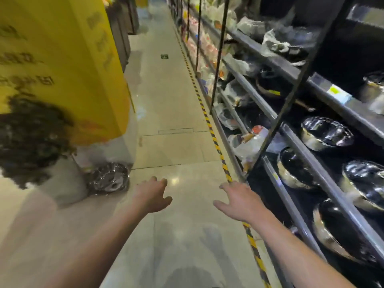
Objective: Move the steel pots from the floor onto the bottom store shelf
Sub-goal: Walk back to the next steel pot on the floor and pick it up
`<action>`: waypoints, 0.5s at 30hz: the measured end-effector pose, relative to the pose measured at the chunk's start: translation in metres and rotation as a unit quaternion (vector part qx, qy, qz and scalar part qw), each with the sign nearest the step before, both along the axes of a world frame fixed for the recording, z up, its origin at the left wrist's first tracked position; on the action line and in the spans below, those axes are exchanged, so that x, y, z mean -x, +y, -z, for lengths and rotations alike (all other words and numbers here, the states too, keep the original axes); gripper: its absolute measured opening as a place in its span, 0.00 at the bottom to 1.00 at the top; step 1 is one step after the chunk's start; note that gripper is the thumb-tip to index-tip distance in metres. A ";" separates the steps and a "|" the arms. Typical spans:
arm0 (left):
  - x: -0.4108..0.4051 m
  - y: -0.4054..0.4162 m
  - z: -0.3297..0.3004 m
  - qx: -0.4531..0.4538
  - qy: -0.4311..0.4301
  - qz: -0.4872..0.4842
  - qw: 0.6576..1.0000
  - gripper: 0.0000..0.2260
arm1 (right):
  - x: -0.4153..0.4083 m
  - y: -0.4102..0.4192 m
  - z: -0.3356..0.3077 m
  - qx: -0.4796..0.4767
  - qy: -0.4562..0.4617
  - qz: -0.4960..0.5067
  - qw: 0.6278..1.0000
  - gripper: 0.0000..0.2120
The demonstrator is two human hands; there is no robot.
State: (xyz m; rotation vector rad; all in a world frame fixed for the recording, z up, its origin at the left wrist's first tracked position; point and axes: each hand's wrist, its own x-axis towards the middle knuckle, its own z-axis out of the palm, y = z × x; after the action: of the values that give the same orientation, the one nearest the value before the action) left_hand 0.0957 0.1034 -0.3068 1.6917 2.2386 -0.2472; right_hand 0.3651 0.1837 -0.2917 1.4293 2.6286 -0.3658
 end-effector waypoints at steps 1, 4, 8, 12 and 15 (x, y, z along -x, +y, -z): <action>0.016 -0.006 0.003 0.007 0.006 -0.013 1.000 0.28 | 0.019 0.005 0.006 0.005 -0.002 -0.021 1.000 0.32; 0.062 -0.020 0.013 0.033 0.004 -0.065 0.997 0.29 | 0.078 0.025 0.021 0.021 -0.010 -0.081 0.996 0.32; 0.128 -0.021 0.019 0.046 0.011 -0.139 0.989 0.27 | 0.161 0.063 0.035 0.040 -0.005 -0.143 0.989 0.31; 0.188 -0.009 0.014 0.045 0.008 -0.211 0.976 0.28 | 0.242 0.107 0.033 0.050 -0.001 -0.200 0.978 0.29; 0.226 0.004 0.008 0.024 0.007 -0.261 0.965 0.26 | 0.302 0.136 0.025 0.045 0.003 -0.253 0.966 0.28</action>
State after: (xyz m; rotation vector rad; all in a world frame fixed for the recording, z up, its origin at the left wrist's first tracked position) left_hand -0.1298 0.1073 -0.3146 1.0198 2.5631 -0.1794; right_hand 0.0631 0.3193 -0.3164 0.6873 2.8064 -0.4159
